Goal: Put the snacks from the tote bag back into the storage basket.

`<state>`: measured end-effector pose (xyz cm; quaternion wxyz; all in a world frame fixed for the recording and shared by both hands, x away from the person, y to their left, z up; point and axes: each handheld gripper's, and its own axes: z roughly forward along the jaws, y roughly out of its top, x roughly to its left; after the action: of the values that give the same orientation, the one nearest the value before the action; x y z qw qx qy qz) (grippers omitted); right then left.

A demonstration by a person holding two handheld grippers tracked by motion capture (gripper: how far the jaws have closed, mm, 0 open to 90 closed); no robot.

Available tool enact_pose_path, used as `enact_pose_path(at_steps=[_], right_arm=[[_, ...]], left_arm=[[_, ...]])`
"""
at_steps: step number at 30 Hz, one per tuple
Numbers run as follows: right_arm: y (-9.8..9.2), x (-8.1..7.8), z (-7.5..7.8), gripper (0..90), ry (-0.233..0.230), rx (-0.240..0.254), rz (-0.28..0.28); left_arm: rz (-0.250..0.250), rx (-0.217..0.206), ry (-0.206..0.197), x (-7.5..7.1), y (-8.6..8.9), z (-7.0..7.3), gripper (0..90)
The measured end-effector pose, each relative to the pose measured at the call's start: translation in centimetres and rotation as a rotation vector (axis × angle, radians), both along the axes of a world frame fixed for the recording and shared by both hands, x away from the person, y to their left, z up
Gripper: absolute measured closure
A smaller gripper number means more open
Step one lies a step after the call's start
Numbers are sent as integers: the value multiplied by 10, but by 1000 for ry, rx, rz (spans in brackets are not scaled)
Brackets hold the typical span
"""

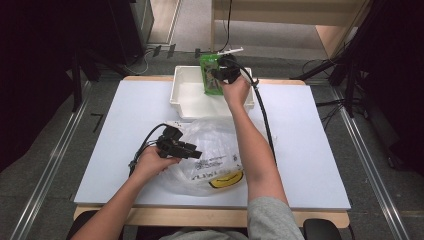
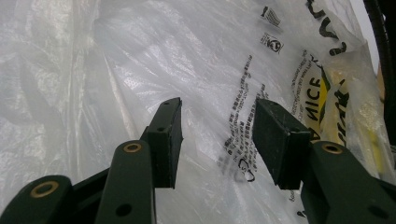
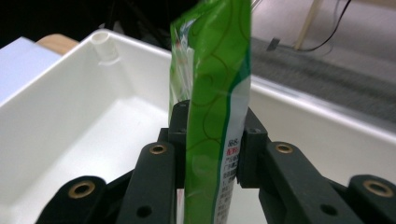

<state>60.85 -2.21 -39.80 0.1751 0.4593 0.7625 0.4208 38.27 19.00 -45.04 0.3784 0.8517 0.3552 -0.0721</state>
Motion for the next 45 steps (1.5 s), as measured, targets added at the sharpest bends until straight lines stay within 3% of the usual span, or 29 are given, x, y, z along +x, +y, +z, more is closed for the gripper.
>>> enact_pose_path(at_steps=[2,6,11,18,25,28,33,38,45], right_arm=[[-3,0,-5,737,42,-7,2],[-7,2,-8,732,84,25,9],[-2,6,-12,718,139,-4,40],[3,9,-14,687,131,-37,19],[-3,14,-20,577,163,-69,-18],[-6,16,-22,551,175,-50,-34],[-7,17,-22,486,177,-64,-62],[-10,20,-21,429,188,-33,-100],[-7,21,-24,431,195,-36,-109]], left_arm=[[1,0,0,0,0,0,536],[-4,3,1,0,-2,0,536],[-13,2,1,0,-3,-1,535],[-7,1,3,1,-2,-1,534],[-16,-2,2,0,-3,0,532],[-15,-3,5,0,-3,-1,531],[-14,-3,5,1,-3,-1,532],[-12,-6,6,1,-3,-1,531],[-11,-3,6,1,-2,-1,531]])
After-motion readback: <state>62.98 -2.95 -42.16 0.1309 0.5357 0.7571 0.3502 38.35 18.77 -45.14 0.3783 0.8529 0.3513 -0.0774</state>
